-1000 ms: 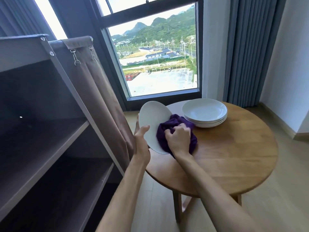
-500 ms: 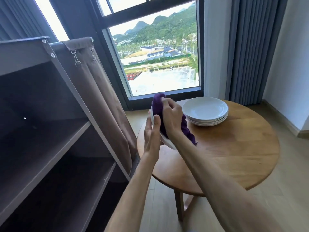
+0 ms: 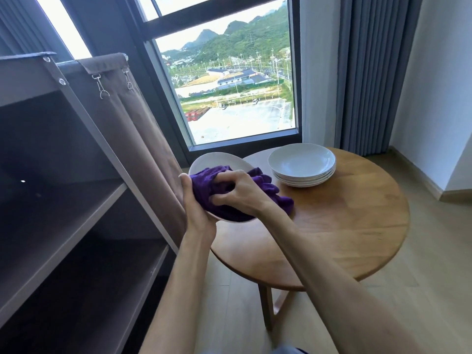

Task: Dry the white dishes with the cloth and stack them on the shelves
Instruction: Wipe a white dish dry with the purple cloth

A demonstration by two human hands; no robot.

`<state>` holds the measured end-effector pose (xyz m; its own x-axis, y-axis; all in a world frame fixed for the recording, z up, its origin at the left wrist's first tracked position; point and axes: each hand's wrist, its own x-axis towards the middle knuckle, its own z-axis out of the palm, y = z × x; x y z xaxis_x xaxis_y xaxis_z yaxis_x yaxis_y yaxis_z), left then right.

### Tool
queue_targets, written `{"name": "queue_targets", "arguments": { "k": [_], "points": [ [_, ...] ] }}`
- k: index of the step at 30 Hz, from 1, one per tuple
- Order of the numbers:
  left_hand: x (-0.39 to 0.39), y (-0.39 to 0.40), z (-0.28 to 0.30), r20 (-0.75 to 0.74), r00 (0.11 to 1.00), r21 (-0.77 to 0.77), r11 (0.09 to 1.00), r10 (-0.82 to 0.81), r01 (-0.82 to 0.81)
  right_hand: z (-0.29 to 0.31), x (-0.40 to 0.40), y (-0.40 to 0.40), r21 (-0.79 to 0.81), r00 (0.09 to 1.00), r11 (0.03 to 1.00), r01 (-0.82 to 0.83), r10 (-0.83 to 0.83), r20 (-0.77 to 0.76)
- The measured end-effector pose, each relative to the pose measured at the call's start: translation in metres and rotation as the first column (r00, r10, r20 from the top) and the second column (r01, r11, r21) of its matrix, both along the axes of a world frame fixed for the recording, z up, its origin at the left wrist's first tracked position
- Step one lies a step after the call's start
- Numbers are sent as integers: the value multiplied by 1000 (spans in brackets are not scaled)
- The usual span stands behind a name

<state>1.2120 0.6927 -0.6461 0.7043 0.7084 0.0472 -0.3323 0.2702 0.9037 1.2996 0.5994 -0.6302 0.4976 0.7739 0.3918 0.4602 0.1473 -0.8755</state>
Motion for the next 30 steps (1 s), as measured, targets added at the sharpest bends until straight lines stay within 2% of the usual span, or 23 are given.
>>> {"name": "queue_targets", "arguments": {
  "k": [3, 6, 8, 12, 15, 17, 19, 20, 22, 24, 26, 28, 30],
  "points": [
    [-4, -2, 4, 11, 1000, 100, 995, 8, -9, 5, -4, 14, 86, 987, 984, 159, -160, 3],
    [-6, -5, 9, -5, 1000, 157, 987, -13, 14, 14, 0, 33, 197, 909, 888, 415, -411, -64],
    [-9, -6, 9, -10, 1000, 145, 989, -8, 10, 21, 11, 42, 139, 856, 845, 516, -516, -37],
    [-12, -6, 12, 26, 996, 84, 992, 88, -90, 24, 36, 40, -11, 735, 746, 666, -654, 181],
    [-7, -6, 14, 93, 975, 161, 963, 201, -214, 9, 39, 27, -118, 672, 671, 732, -682, 288],
    [-1, -10, 13, 114, 963, 148, 954, 243, -259, -1, 34, 17, -217, 696, 665, 714, -643, 319],
    [4, -15, 13, 108, 950, 84, 949, 293, -303, -5, 28, 9, -340, 775, 696, 632, -564, 285],
    [7, -16, 11, 109, 945, 37, 948, 309, -315, -5, 26, 5, -397, 840, 740, 543, -488, 239],
    [10, -18, 9, 113, 949, -80, 955, 294, -286, 0, 21, 0, -443, 965, 857, 262, -237, 114],
    [8, -18, 7, 83, 964, -157, 958, 254, -240, 7, 16, -3, -361, 1000, 932, -6, -2, -21],
    [5, -17, 5, 71, 974, -76, 975, 215, -209, 11, 13, 0, -219, 992, 970, -110, 92, -90],
    [2, -15, 8, 79, 973, 89, 970, 218, -225, 11, 6, 12, -57, 995, 998, -24, 19, -95],
    [-1, -16, 9, 96, 974, 256, 940, 207, -225, 13, -2, 28, 126, 985, 978, 167, -162, -51]
  ]
}}
